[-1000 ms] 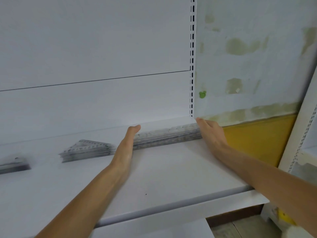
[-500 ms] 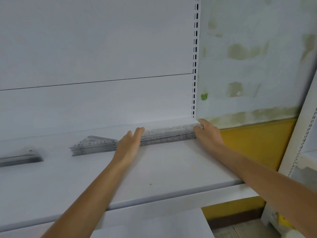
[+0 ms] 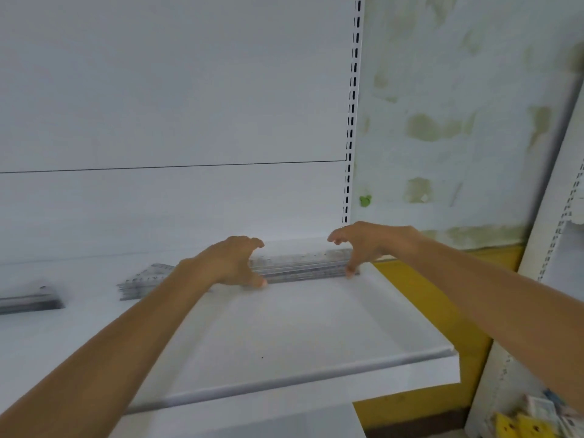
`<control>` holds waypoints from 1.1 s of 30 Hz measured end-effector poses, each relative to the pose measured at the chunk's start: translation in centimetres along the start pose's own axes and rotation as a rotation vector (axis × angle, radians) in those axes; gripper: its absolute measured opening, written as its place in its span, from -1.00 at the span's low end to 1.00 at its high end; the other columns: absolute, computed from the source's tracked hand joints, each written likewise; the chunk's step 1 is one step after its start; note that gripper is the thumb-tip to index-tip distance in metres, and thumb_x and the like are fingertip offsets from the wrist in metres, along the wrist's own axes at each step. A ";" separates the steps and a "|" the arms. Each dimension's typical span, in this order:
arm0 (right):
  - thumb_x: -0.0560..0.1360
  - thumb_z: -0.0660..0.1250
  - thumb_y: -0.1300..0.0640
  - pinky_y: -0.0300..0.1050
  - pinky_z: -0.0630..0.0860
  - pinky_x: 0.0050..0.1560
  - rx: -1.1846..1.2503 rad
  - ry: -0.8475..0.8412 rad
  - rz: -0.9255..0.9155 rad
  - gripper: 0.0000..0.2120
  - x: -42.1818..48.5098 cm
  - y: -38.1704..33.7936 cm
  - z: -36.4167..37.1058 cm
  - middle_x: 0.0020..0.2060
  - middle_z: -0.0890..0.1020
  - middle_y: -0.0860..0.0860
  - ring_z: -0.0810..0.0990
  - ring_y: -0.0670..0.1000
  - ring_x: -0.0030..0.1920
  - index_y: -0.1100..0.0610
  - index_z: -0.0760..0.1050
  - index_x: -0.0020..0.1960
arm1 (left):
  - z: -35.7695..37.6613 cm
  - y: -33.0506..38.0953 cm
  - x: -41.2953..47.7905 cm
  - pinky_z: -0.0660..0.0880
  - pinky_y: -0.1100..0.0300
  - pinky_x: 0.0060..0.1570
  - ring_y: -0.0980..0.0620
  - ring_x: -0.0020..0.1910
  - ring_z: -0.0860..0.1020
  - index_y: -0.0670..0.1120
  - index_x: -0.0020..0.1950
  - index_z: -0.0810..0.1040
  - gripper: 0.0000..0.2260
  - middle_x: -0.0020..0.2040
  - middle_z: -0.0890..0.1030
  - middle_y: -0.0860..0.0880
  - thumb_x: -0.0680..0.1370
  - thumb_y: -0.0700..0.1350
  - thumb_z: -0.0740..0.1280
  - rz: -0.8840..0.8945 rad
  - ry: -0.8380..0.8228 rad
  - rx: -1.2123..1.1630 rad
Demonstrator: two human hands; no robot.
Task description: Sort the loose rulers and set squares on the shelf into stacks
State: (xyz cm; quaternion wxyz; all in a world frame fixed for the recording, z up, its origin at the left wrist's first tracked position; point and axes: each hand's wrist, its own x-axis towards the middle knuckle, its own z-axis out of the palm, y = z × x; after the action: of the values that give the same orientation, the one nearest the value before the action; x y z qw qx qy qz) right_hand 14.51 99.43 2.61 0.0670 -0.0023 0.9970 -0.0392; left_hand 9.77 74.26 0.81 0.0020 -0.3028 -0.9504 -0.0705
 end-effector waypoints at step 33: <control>0.26 0.56 0.03 -0.29 0.24 -0.36 -0.006 -0.001 0.048 -0.58 2.0 0.9 0.2 -0.39 0.35 -0.17 0.31 -0.16 -0.38 -0.09 0.27 -0.38 | 1.2 -1.2 0.9 0.41 0.18 -0.13 0.03 -0.07 0.47 0.04 0.07 0.43 -0.63 0.06 0.49 -0.02 0.40 0.19 0.38 -0.013 -0.010 -0.043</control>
State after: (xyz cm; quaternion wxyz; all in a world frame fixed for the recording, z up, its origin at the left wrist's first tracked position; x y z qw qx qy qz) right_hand 12.56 100.32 2.05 0.0684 0.0217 0.9968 -0.0346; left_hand 8.37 73.98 -0.53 -0.0099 -0.2971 -0.9506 -0.0896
